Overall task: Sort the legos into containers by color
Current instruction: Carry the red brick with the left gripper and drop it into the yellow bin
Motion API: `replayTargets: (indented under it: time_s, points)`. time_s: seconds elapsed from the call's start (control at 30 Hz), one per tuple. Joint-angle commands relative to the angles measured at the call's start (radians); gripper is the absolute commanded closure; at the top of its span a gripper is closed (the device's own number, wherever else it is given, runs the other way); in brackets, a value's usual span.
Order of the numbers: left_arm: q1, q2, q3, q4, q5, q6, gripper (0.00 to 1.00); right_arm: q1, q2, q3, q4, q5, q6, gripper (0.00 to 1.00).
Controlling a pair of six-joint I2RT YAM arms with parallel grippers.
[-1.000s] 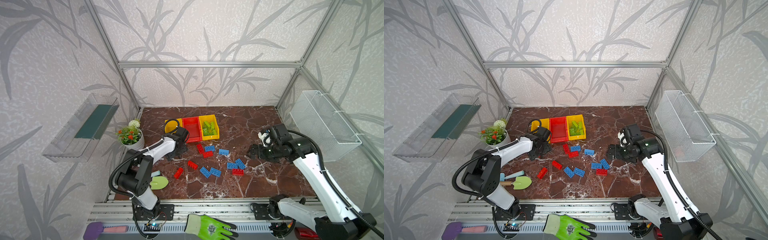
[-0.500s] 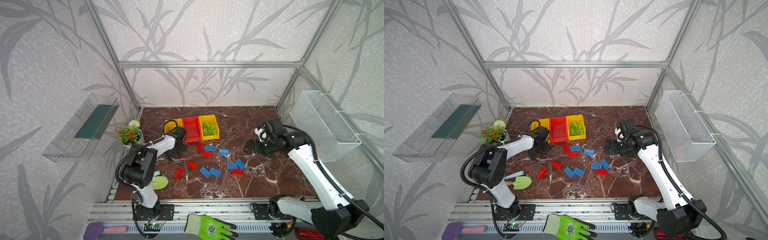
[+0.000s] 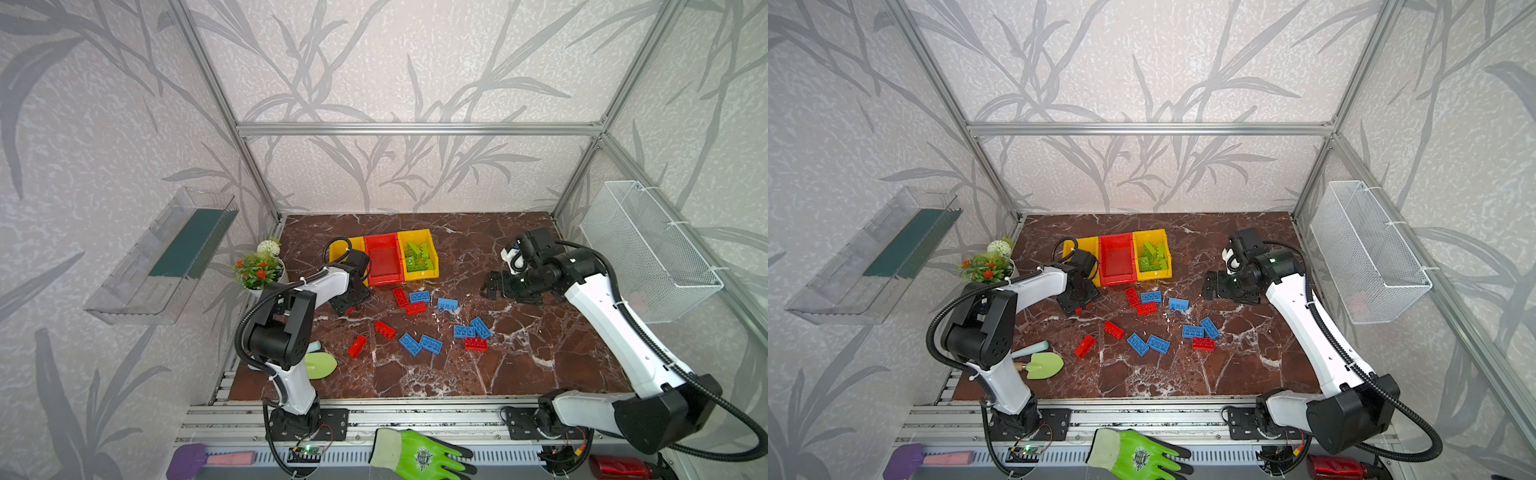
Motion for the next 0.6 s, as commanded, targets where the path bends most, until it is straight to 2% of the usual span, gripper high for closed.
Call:
replayTargets:
  time_s: [0.0,0.3,0.43,0.57]
  points:
    - [0.003,0.005,-0.005,-0.025,0.018,-0.018,0.34,0.008,0.02,0.034,0.003,0.007,-0.014,0.01]
    - [-0.016,-0.062,-0.011,-0.096,0.004,-0.03,0.6,0.01,0.078,0.074,0.026,-0.005,-0.027,0.01]
    - [-0.026,-0.086,0.065,-0.169,-0.038,-0.004,0.62,0.01,0.101,0.098,0.034,-0.003,-0.033,0.01]
    - [-0.027,-0.077,0.201,-0.251,-0.093,0.044,0.62,0.01,0.117,0.115,0.045,-0.002,-0.036,0.01]
